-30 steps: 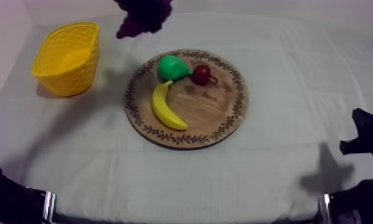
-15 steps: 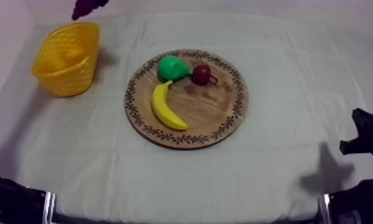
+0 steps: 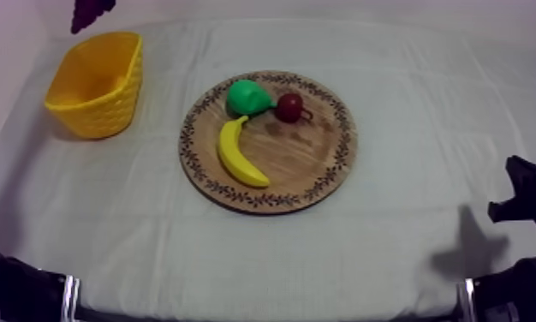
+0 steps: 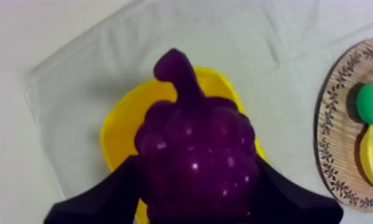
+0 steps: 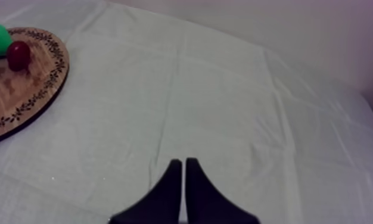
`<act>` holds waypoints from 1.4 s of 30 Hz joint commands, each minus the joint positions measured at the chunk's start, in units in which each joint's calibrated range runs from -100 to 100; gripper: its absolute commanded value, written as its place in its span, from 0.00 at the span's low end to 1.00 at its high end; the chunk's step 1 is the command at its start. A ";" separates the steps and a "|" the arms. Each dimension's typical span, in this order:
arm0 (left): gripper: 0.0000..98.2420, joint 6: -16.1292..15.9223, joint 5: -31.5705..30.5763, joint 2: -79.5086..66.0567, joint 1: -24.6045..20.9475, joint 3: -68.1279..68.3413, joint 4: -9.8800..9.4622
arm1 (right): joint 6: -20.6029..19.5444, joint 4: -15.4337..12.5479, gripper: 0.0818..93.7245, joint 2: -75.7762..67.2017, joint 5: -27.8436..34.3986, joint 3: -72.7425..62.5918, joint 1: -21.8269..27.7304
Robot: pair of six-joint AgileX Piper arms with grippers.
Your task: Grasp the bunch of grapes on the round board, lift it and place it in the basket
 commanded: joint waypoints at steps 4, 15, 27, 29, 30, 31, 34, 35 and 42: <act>0.44 2.25 0.09 1.54 -1.32 1.67 0.98 | 0.02 -0.02 0.00 0.00 0.00 -0.04 0.00; 0.43 5.57 0.09 4.47 -3.67 4.71 3.69 | 0.02 -0.02 0.00 0.00 0.00 -0.04 0.00; 0.48 7.16 -0.21 8.80 -5.06 8.42 4.74 | 0.02 -0.02 0.00 0.00 0.00 -0.04 0.00; 0.54 7.20 -0.23 9.19 -5.09 9.10 4.80 | 0.02 -0.02 0.00 0.00 0.00 -0.04 0.00; 0.57 7.25 -0.23 9.36 -5.11 9.41 4.81 | 0.02 -0.02 0.00 0.00 0.00 -0.04 0.00; 0.59 7.27 -0.23 9.51 -5.13 9.67 4.83 | 0.02 -0.02 0.00 0.00 0.00 -0.04 0.00; 0.67 7.43 -0.14 9.80 -5.18 10.22 4.88 | 0.02 -0.02 0.00 0.00 0.00 -0.04 0.00; 0.69 7.55 -0.12 9.79 -5.19 10.33 4.88 | 0.02 -0.02 0.00 0.00 0.00 -0.04 0.00; 0.80 8.37 0.05 9.55 -4.78 10.94 4.64 | 0.02 -0.02 0.00 0.00 0.00 -0.04 0.00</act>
